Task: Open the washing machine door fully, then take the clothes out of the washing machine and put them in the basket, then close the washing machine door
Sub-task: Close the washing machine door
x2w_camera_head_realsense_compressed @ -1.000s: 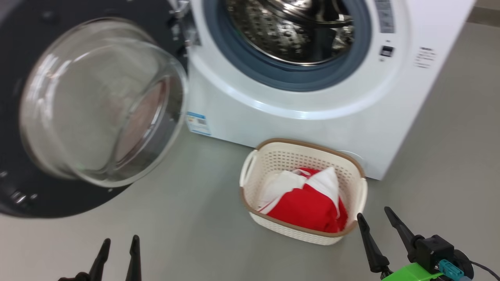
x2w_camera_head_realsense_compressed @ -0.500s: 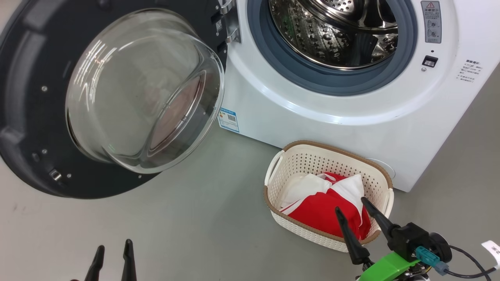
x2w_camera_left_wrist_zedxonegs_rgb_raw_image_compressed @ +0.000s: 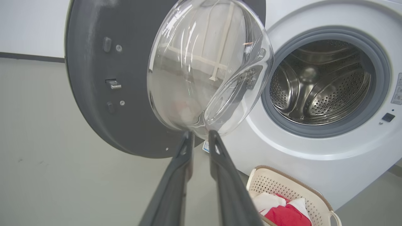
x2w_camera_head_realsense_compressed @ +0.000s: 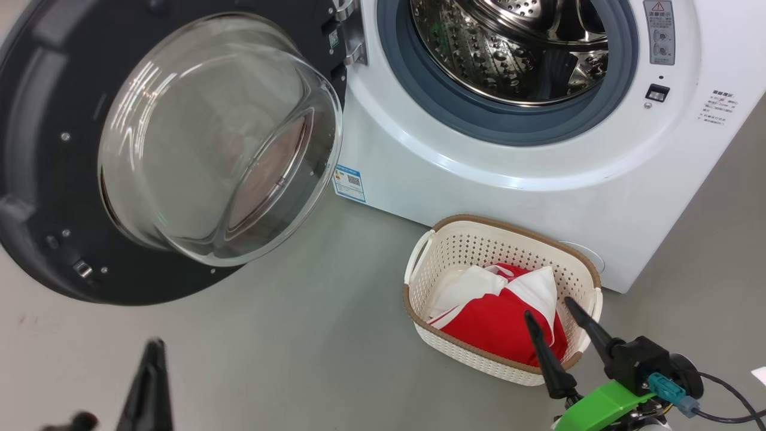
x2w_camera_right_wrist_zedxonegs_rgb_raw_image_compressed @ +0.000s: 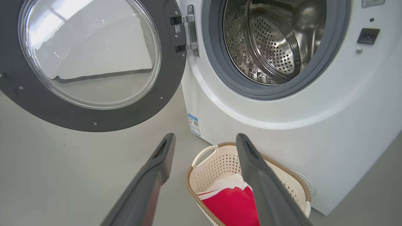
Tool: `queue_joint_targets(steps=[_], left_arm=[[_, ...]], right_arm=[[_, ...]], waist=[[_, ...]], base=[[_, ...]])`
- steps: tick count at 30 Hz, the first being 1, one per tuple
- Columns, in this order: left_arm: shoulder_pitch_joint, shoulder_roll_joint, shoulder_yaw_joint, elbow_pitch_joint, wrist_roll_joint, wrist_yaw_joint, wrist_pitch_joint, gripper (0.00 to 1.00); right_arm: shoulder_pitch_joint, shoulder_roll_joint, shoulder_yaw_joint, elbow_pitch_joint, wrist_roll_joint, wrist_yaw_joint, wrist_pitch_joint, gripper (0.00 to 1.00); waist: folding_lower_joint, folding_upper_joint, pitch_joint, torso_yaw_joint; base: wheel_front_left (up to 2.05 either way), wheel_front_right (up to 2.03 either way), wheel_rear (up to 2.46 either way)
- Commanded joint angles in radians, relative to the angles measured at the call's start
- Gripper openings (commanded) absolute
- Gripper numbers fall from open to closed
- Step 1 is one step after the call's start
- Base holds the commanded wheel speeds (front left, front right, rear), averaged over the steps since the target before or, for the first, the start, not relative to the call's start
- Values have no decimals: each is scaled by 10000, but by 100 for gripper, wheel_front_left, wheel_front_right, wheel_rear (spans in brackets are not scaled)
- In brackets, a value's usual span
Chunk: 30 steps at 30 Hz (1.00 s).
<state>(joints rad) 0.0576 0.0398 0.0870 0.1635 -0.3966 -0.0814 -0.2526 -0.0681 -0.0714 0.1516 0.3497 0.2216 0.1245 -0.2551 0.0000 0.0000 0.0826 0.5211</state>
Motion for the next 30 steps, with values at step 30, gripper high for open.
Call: queue_joint_targets(steps=[30], left_arm=[[-8387,4532,3253,3381,-3226,-491,918,0]], right_arm=[[173,208,-874,-815,-191,62,-67,100]], waist=[[0,0,910,-467]], base=[[0,0,0]])
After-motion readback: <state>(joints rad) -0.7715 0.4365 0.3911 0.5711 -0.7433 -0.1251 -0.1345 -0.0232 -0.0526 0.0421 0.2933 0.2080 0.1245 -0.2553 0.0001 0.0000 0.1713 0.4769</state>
